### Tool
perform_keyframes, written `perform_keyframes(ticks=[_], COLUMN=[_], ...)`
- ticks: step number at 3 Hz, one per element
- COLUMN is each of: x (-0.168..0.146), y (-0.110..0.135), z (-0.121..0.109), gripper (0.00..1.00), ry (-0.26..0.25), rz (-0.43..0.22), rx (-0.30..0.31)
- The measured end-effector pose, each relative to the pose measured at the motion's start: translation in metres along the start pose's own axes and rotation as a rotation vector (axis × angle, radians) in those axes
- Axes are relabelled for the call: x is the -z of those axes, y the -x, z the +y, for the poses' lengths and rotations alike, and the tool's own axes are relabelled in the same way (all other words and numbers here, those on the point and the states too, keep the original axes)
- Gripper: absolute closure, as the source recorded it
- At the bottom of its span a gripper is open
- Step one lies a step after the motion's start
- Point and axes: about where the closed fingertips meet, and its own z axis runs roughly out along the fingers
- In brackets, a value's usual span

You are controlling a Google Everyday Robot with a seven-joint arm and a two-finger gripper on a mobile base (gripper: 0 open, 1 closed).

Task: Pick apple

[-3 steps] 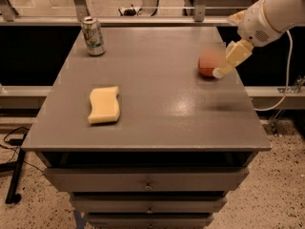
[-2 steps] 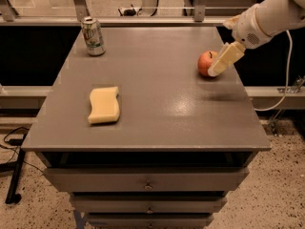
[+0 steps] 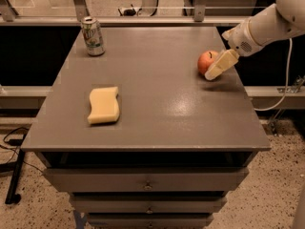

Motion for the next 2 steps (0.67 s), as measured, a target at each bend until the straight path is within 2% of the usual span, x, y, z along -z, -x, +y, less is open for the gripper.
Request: perform_keyframes(ticks=[1,2], x=[-0.0146,-0.0188], y=[-0.0049,-0.0059], z=[0.0009,0.0027], gripper=[0.25,0.48], ry=[0.055,0.083], rz=[-0.029,-0.041], rx=[-0.064,-0.096])
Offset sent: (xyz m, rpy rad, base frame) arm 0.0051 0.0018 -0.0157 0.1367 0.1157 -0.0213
